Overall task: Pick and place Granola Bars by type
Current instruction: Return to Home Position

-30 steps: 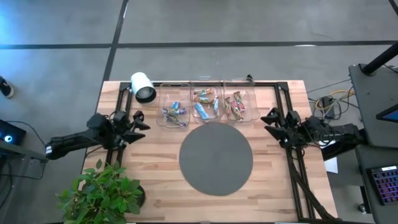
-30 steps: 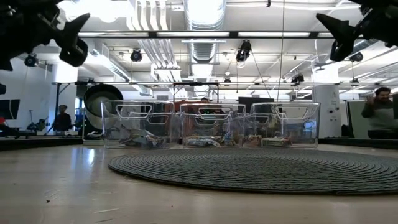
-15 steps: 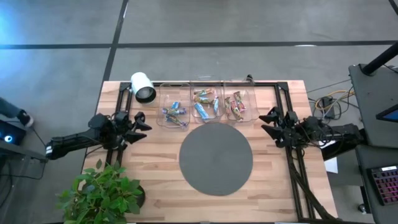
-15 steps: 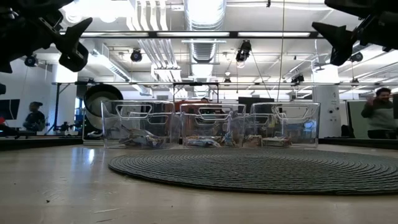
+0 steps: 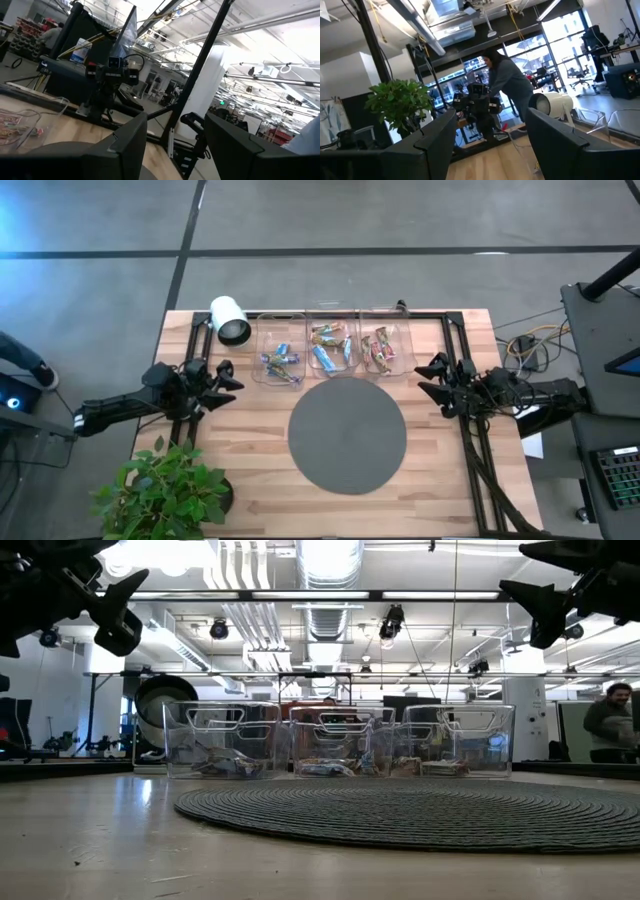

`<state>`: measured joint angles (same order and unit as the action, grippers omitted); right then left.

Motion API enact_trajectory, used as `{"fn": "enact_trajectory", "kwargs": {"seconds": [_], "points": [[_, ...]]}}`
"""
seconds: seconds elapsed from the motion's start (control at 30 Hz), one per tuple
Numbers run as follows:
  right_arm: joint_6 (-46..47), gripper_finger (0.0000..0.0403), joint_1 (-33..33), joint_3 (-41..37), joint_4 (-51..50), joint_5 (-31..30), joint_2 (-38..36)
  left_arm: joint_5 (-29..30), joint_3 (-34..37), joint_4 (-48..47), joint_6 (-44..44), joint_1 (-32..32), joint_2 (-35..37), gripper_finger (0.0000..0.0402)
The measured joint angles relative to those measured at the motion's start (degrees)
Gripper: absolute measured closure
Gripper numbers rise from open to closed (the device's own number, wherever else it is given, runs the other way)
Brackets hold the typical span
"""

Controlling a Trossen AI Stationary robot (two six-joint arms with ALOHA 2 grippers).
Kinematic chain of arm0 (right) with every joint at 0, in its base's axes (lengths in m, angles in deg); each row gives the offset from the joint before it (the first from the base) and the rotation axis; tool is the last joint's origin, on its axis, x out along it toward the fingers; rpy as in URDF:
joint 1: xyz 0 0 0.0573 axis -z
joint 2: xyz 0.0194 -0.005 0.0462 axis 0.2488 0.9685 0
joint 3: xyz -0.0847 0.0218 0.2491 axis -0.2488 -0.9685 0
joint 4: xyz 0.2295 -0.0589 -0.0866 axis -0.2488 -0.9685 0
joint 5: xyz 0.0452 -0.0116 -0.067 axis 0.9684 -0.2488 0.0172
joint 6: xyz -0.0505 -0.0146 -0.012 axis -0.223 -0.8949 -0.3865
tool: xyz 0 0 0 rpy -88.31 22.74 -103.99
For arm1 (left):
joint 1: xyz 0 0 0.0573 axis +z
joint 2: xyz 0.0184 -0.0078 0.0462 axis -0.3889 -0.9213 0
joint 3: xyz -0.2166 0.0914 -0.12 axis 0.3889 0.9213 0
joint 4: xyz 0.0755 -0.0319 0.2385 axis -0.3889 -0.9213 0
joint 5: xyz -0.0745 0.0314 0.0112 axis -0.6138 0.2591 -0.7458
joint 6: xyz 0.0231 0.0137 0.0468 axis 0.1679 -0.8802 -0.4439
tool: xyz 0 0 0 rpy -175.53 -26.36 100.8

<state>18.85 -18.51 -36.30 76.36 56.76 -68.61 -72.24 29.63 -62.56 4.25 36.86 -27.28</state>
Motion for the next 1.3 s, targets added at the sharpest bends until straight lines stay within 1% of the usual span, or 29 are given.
{"fn": "enact_trajectory", "kwargs": {"seconds": [1.3], "points": [[0.00,0.0177,0.04,0.02,0.05,-0.02,0.28,-0.07,0.00,-0.13,0.02,0.00,-0.78,0.0219]]}}
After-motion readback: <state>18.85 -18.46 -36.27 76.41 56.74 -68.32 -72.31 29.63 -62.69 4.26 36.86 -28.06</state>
